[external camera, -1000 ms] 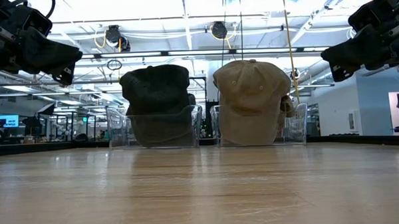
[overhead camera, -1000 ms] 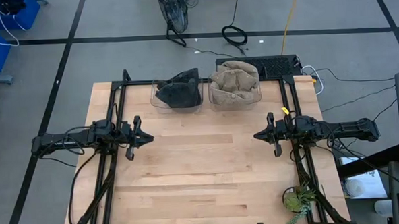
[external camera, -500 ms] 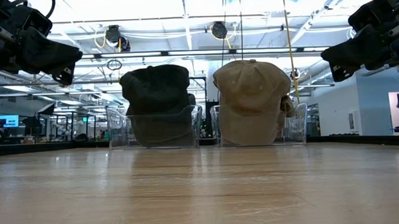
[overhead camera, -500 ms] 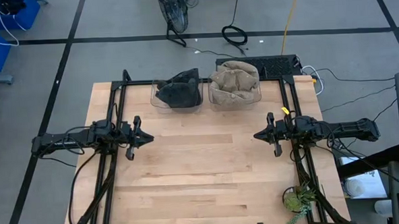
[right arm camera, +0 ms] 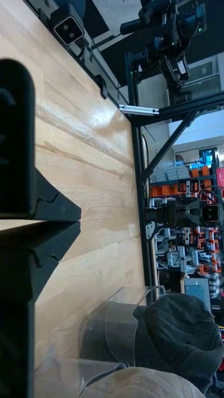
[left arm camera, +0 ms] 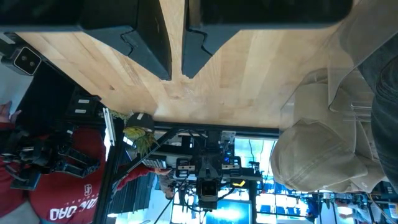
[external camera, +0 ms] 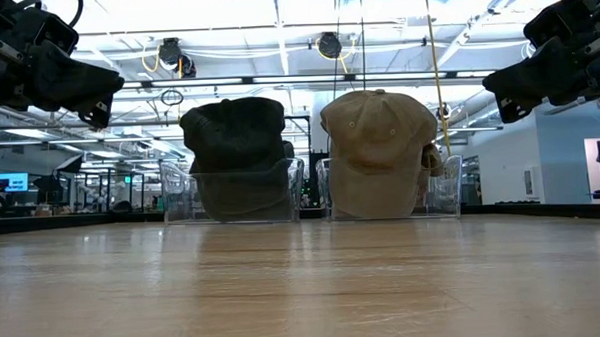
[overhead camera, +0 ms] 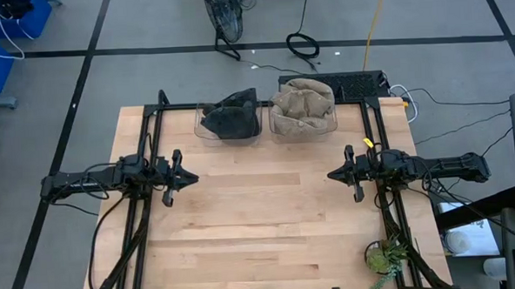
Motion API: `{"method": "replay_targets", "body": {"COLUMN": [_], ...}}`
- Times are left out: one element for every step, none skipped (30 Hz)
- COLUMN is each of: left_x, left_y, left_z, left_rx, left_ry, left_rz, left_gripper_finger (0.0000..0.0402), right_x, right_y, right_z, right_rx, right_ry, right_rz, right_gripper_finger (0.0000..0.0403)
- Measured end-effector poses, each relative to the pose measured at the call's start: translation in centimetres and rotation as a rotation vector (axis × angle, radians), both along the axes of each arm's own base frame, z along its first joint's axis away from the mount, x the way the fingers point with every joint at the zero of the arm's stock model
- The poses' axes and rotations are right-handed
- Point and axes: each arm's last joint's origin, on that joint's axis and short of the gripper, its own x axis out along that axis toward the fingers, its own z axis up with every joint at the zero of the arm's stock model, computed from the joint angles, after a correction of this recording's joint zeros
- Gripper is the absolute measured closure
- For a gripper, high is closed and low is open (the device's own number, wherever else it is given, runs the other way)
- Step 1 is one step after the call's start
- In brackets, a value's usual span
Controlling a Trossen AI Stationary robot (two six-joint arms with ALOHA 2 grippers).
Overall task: Pick & Place hat
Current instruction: Return to Home Position
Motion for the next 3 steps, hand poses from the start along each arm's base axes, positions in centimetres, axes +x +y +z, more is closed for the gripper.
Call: {"method": "replay_targets", "body": {"left_x": [0.00,0.00,0.00], "left_y": [0.00,0.00,0.00], "left_z": [0.00,0.00,0.00], "left_rx": [0.000,0.000,0.000], "left_ry": [0.000,0.000,0.000], "left_rz": [0.000,0.000,0.000], "left_gripper_finger": [0.0360,0.0360,0.0360], "right_x": [0.00,0.00,0.00], "right_y": [0.00,0.00,0.00], "right_z": [0.00,0.00,0.00], "right_rx": [0.000,0.000,0.000], "right_ry": [0.000,0.000,0.000], "right_rz": [0.000,0.000,0.000], "right_gripper_finger": [0.0403,0.0403,0.0403]}}
